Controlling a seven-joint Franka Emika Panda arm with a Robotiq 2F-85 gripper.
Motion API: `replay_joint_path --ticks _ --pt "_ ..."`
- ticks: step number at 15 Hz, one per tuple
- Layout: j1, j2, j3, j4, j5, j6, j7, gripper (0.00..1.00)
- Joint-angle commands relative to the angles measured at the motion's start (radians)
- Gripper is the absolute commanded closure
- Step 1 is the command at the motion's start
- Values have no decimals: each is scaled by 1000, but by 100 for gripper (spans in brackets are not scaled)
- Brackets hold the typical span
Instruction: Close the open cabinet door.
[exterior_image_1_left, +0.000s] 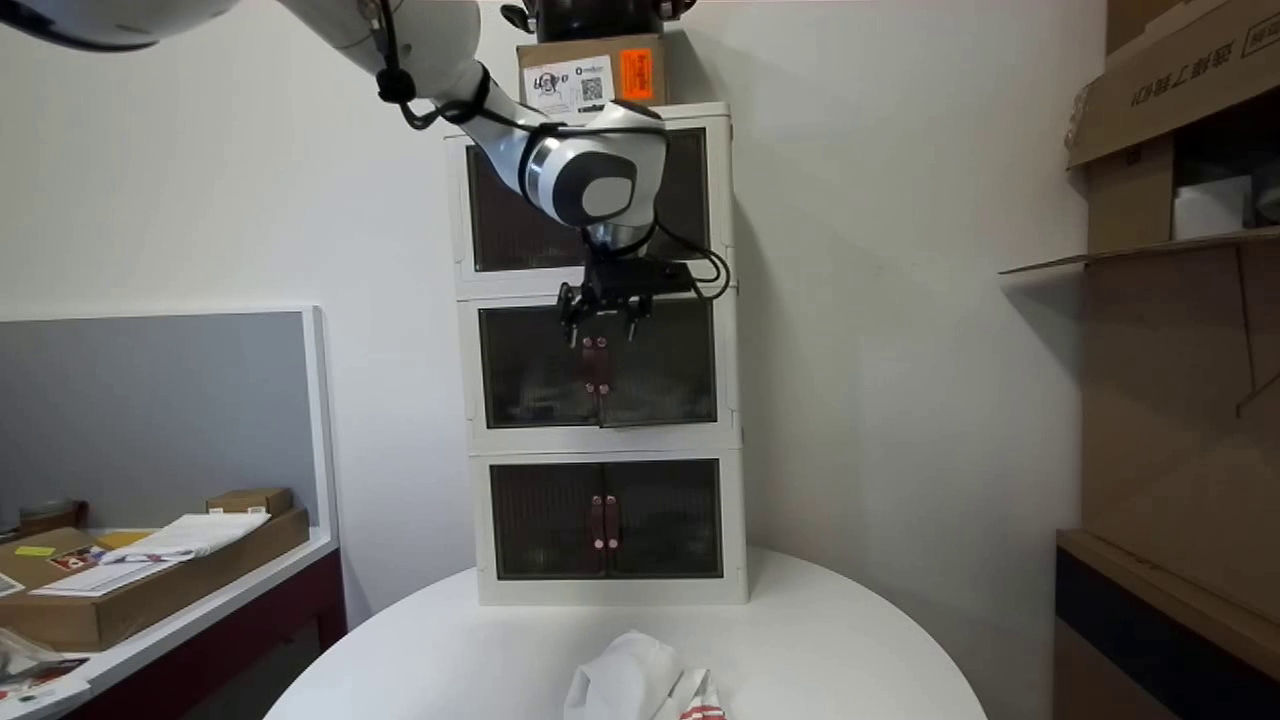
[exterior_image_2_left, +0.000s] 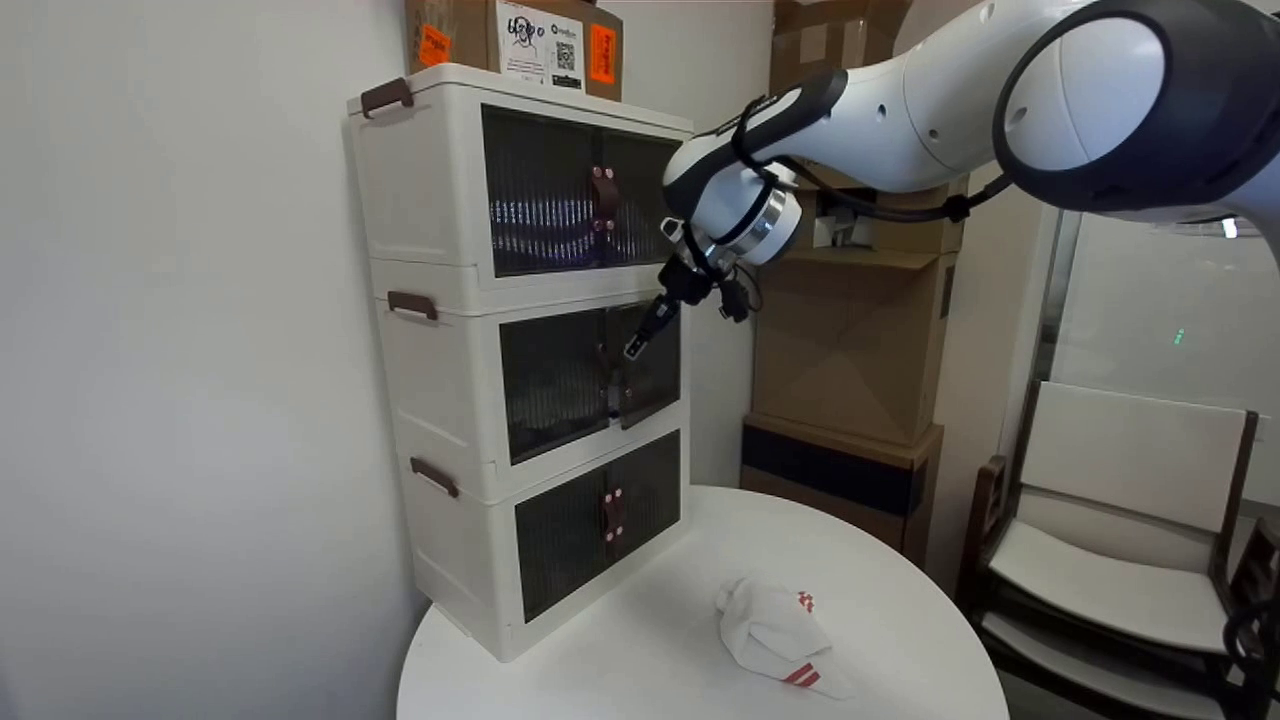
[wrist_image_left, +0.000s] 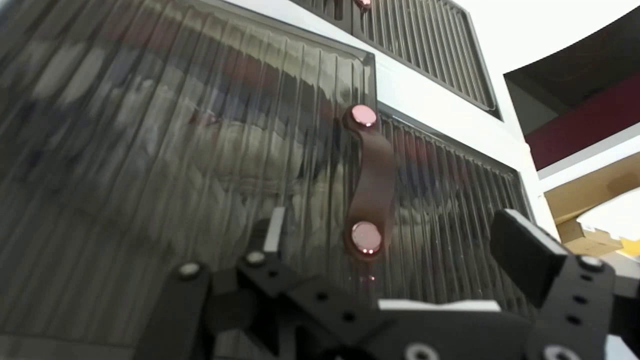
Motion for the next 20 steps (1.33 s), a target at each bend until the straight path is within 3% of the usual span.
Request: replay_joint_path --ticks 1,13,16,20 --pt "5 -2 24 -46 67 83 -76 0" --pt "13 22 41 -43 132 119 -174 0" --pt "12 2 16 -51 94 19 -93 0" --pt "22 -79 -57 -116 -1 -127 115 0"
